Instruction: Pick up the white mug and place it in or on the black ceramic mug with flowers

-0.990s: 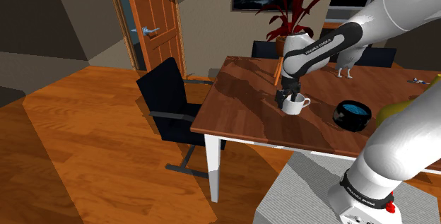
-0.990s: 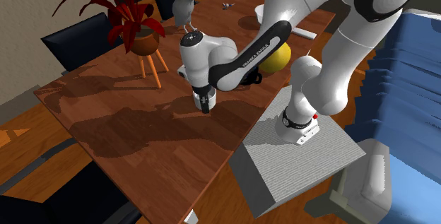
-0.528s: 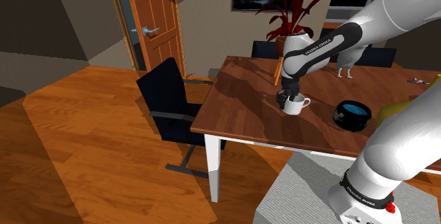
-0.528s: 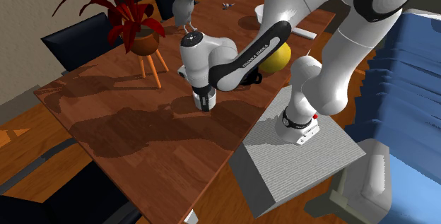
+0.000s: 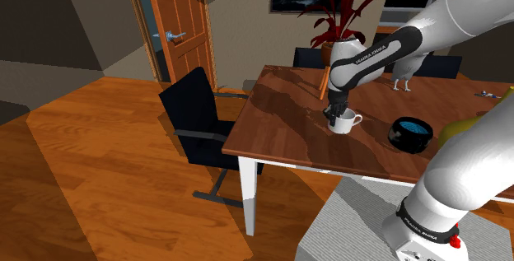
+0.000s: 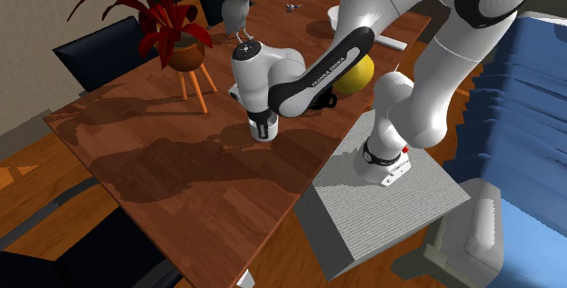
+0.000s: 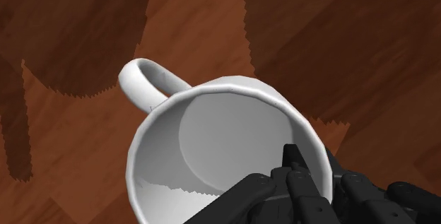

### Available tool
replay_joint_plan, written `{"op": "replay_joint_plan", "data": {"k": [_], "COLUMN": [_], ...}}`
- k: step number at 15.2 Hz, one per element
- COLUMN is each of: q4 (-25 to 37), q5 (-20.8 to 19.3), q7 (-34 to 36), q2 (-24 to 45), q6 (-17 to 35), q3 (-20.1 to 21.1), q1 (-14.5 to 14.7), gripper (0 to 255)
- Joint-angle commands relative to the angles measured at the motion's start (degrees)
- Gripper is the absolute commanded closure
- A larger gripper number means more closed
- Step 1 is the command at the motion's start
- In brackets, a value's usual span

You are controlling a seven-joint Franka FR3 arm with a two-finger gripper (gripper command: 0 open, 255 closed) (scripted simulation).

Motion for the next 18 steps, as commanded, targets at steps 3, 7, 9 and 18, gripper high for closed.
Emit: {"op": "replay_joint_plan", "data": {"k": [3, 7, 9, 18], "q4": [0.64, 2.13, 2.94, 7.2], "q5": [-0.06, -0.09, -0.08, 0.1], "q7": [0.01, -0.02, -0.05, -0.26], "q2": [-1.17, -3.27, -4.23, -7.72], "q6": [-1.8, -5.37, -7.14, -14.86], "q3": [0.14, 0.43, 0.58, 1.25], "q1": [-0.02, -0.03, -0.03, 0.02], "gripper": [255, 255, 255, 255]}}
